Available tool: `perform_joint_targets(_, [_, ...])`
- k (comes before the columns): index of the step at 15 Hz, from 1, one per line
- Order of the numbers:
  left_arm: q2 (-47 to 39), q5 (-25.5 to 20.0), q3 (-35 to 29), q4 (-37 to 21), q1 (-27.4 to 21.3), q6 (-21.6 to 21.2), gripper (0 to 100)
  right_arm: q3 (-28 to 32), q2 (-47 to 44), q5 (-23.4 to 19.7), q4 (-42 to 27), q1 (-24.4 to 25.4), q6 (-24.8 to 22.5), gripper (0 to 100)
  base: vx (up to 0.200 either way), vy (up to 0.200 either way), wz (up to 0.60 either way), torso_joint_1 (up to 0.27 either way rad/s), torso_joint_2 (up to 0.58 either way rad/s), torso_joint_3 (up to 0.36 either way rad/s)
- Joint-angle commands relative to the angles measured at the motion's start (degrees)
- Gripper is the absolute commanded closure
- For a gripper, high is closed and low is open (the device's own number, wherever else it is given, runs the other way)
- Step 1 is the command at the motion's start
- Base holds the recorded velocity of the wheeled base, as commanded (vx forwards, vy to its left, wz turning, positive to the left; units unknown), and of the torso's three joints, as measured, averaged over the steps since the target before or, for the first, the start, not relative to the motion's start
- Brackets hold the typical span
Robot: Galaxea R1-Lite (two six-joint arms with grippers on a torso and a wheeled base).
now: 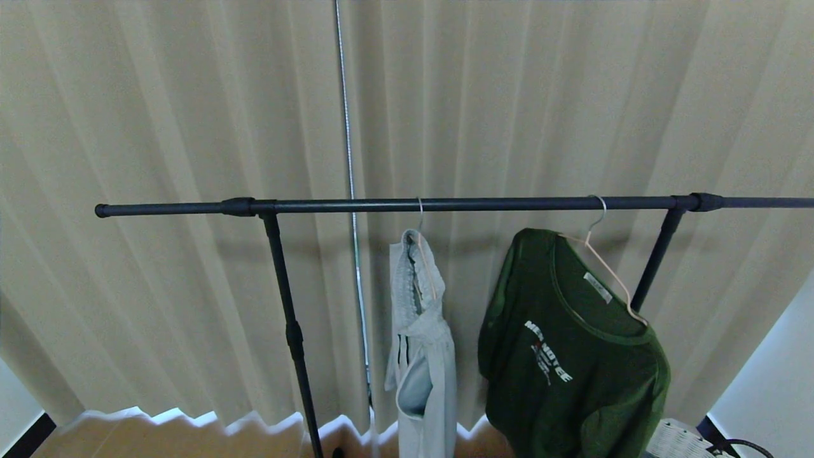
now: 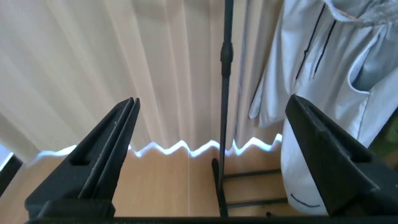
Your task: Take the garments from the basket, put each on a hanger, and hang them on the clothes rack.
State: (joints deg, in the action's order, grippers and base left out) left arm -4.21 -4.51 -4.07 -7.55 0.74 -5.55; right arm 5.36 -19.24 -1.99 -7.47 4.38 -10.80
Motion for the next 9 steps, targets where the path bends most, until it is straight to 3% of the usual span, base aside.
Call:
perform_joint_targets(1, [1.6, -0.4, 0.3, 0.0, -1.4, 0.3, 0, 0.8, 8.0, 0.2, -3.0, -2.2, 0.0, 0, 0.0, 0.0, 0.0, 0.0, 0.0, 0.0])
perform_joint_targets(4, [2.4, -0.4, 1.3, 1.3, -1.4, 0.8, 0, 0.9, 9.5, 0.2, -3.2, -4.6, 1.7, 0, 0.0, 0.0, 0.0, 0.0, 0.0, 0.0])
perform_joint_targets(9, [3.5, 0.4, 1.4, 1.7, -1.2, 5.4, 0, 0.8, 19.0, 0.1, -3.3, -4.2, 4.9, 0, 0.0, 0.0, 0.0, 0.0, 0.0, 0.0])
